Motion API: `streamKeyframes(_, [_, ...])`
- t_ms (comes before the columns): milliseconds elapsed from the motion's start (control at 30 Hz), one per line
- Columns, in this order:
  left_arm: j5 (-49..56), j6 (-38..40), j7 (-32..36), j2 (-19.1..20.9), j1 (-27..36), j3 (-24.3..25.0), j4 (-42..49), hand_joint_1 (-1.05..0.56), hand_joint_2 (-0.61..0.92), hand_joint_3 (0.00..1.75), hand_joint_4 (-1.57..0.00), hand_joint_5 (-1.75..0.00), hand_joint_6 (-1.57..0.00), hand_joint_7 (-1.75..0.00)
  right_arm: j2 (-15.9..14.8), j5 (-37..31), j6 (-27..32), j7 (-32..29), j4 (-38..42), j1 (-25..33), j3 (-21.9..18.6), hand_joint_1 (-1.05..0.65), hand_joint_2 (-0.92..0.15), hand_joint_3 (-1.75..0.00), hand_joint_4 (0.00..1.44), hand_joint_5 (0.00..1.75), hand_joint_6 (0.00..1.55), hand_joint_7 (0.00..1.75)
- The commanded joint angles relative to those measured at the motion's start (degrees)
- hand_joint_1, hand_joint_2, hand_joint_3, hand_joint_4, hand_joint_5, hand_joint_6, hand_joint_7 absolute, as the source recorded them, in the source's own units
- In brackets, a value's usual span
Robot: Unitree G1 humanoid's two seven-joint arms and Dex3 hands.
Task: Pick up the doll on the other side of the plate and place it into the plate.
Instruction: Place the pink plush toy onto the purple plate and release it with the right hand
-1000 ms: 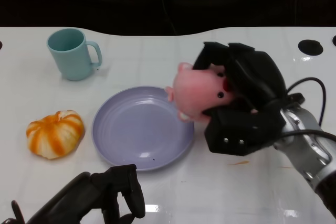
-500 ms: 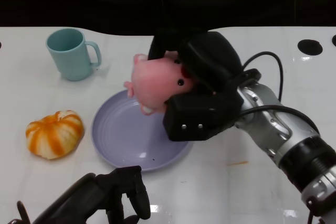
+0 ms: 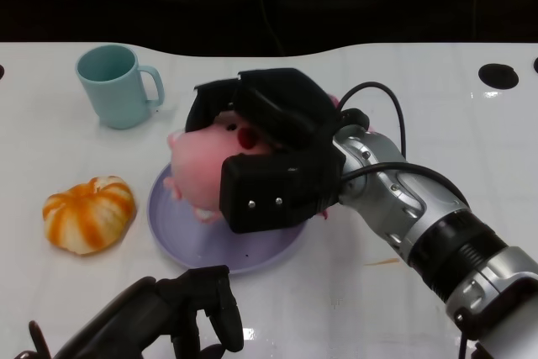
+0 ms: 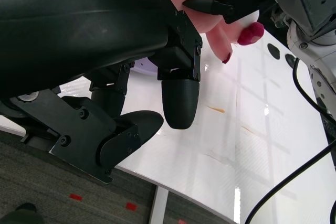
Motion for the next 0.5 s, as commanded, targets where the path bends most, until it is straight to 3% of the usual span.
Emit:
streamKeyframes(33, [0.5,0.3,0.6,0.1,0.0,-0.2,-0.2,-0.18,0.57,1.13,-0.61,-1.75,-0.50,-1.57,-1.3,0.7,0.3,6.0,-1.7,-1.6,1.1,-0.52,-0.89,-0.25,0.30,0.67,0.49,0.02])
streamKeyframes(133, [0.6,0.1,0.6,0.1,0.0,-0.3,-0.1,-0.18,0.57,1.13,-0.60,-1.75,-0.50,-1.57,-1.9,-0.7,1.4,8.0,-3.1,-1.4,2.1,-0.72,-0.92,-0.17,0.09,0.43,0.24,0.00])
streamKeyframes(200, [0.6,0.0,0.6,0.1,0.0,-0.3,-0.1,-0.18,0.57,1.13,-0.60,-1.75,-0.50,-1.57,-2.2,-1.6,2.2,8.7,-3.8,-1.2,2.8,-0.83,-0.92,-0.15,0.02,0.35,0.18,0.00])
streamKeyframes(333, [0.5,-0.2,0.5,0.2,-0.2,-0.1,0.2,-0.18,0.58,1.11,-0.60,-1.75,-0.49,-1.59,-3.0,-2.9,4.2,11.3,-5.4,-1.5,4.0,-0.97,-0.92,-0.21,0.00,0.19,0.08,0.01])
streamKeyframes(500, [0.5,0.1,0.5,0.2,-0.3,0.0,0.1,-0.18,0.59,1.10,-0.61,-1.75,-0.49,-1.59,-3.8,-3.4,5.0,13.1,-6.9,-1.3,4.1,-1.03,-0.92,-0.25,0.00,0.08,0.01,0.00])
